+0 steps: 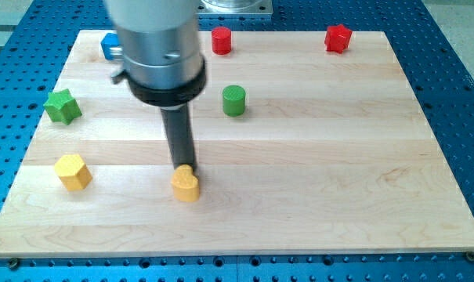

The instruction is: Place the heart at the center right of the board

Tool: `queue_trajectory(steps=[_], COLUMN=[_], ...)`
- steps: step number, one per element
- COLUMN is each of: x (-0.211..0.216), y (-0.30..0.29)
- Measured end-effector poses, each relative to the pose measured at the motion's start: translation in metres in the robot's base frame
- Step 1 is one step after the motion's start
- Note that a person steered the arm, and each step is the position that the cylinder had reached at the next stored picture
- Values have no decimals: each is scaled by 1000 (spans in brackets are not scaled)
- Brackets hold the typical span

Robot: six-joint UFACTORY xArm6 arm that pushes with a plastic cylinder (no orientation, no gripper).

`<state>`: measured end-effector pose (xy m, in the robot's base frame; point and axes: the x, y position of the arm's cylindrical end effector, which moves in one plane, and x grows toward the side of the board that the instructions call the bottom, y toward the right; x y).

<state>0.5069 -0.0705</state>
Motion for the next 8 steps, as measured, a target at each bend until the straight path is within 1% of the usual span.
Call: queue_trajectory(steps=[1,2,3,4,5,6,8], x=[25,56,18,-35,-54,-103,-149], y=[-57,4,108,115,162,231,234])
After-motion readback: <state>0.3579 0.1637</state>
